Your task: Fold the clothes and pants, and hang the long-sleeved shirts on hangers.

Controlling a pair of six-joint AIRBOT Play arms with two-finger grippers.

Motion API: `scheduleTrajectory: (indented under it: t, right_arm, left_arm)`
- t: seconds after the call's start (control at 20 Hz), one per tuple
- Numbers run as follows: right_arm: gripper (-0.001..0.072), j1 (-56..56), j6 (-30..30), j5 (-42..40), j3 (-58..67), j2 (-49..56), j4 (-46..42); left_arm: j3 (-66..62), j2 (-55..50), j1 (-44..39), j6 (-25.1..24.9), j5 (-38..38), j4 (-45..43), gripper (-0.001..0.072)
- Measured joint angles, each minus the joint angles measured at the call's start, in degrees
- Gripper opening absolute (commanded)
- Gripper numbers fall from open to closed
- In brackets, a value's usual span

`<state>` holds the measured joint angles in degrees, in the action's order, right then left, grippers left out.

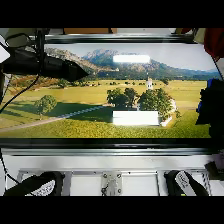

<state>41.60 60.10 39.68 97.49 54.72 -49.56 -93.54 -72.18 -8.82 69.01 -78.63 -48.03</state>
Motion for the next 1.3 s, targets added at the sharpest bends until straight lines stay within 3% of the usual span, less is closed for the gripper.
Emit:
scheduleTrajectory:
  t: [0.35, 0.7, 0.75, 0.8, 1.3]
  right_arm:
    - [0.0377, -30.9, -8.1, 16.8, -16.1, -0.1, 4.4]
    - [0.0364, -47.8, -9.2, 22.1, -27.3, -0.1, 5.2]
    - [0.0217, -48.6, -9.2, 22.4, -27.8, -0.1, 5.2]
    - [0.0013, -49.2, -9.2, 22.6, -28.2, -0.1, 5.2]
    - [0.0017, -50.6, -9.4, 23.6, -29.0, -0.1, 5.2]
  left_arm:
    - [14.6, 5.1, 0.0, 0.0, 5.4, 0.0, 0.0016]
    - [20.3, 7.7, 0.0, 0.0, 6.7, 0.2, 0.0016]
    - [20.5, 7.8, 0.0, 0.0, 6.7, 0.2, 0.0016]
    - [20.7, 7.8, 0.0, 0.0, 6.7, 0.2, 0.0016]
    - [21.0, 7.9, 0.0, 0.0, 6.8, 0.1, 0.0016]
